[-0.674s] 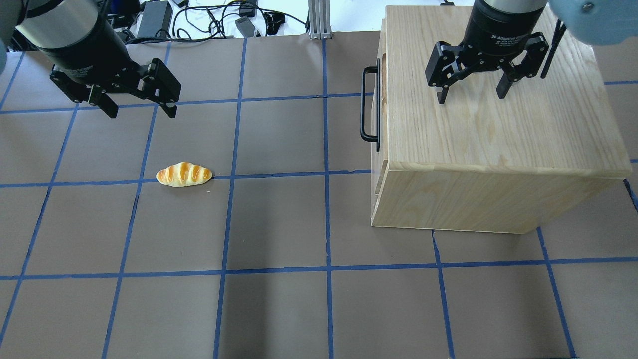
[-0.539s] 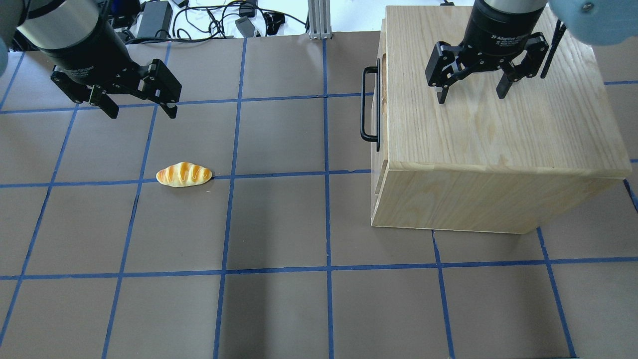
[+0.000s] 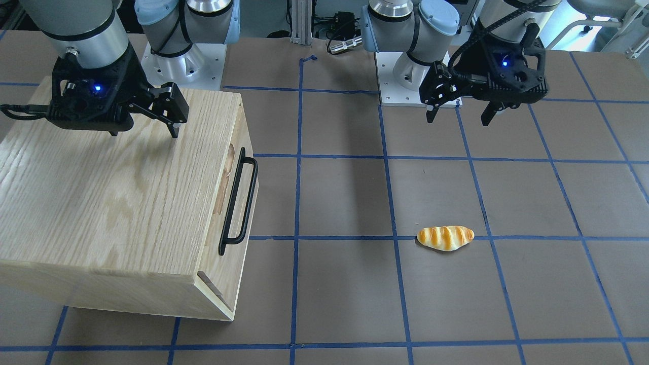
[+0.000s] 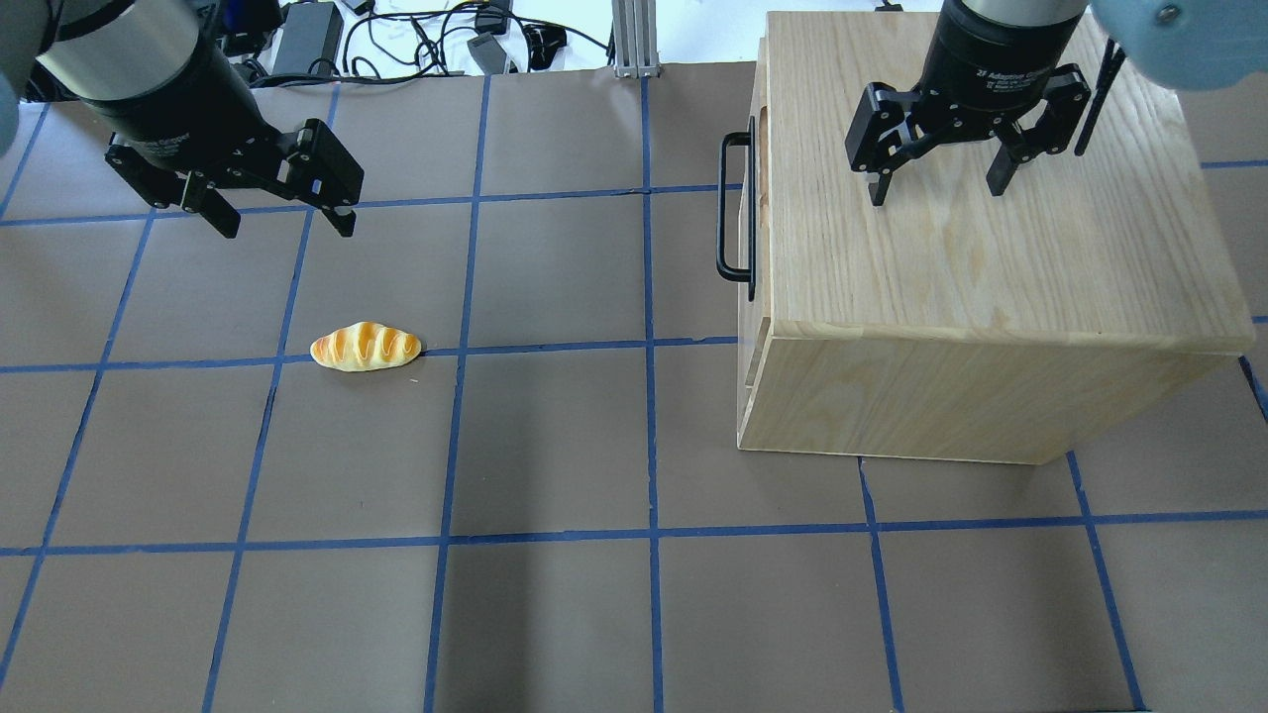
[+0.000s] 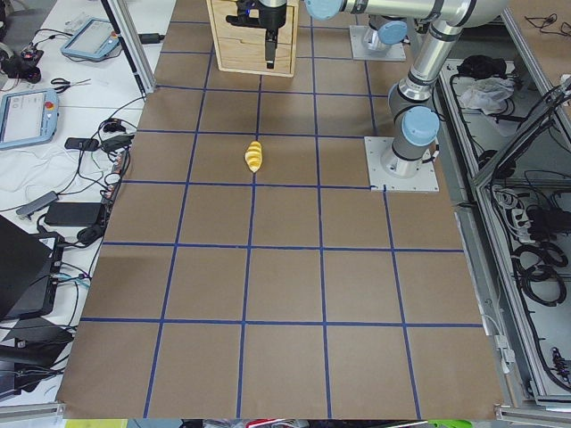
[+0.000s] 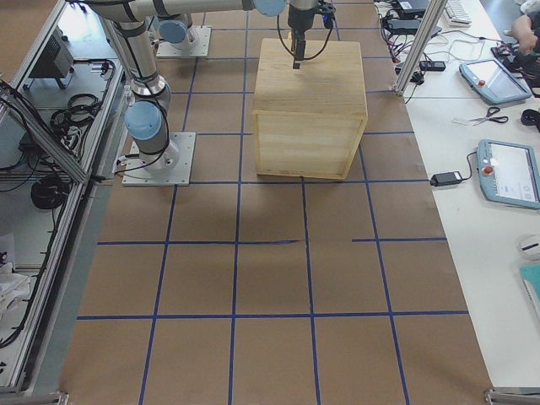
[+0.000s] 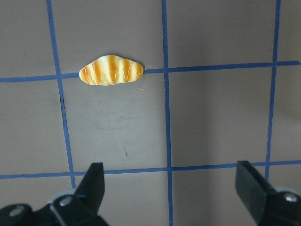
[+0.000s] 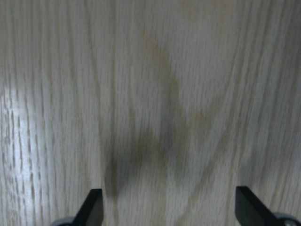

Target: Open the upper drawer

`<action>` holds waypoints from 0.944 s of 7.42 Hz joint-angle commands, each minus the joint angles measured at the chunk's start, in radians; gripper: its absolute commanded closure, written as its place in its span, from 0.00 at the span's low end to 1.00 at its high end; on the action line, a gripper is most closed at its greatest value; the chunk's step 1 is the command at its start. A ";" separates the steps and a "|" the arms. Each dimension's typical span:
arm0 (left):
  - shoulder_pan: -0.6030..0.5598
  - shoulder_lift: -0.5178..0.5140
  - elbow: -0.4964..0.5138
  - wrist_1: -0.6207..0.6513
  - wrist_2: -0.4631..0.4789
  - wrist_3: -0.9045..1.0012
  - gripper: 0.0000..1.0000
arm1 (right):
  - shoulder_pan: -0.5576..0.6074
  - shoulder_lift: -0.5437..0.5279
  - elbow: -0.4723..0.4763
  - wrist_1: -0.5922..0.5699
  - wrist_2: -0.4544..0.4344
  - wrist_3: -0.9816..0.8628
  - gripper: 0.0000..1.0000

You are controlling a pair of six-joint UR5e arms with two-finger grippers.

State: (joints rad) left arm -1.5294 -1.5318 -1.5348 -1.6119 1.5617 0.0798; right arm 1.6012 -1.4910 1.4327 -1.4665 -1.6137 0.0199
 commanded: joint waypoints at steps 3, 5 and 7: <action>0.000 -0.010 -0.002 0.001 -0.002 -0.002 0.00 | -0.001 0.000 0.000 0.000 0.000 -0.001 0.00; 0.000 -0.008 -0.001 0.003 -0.002 0.000 0.00 | 0.000 0.000 0.000 0.000 0.000 0.000 0.00; 0.000 -0.025 0.008 0.009 -0.055 -0.014 0.00 | 0.000 0.000 0.000 0.000 0.000 0.000 0.00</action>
State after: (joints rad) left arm -1.5294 -1.5451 -1.5321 -1.6072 1.5457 0.0756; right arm 1.6014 -1.4911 1.4332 -1.4665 -1.6138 0.0197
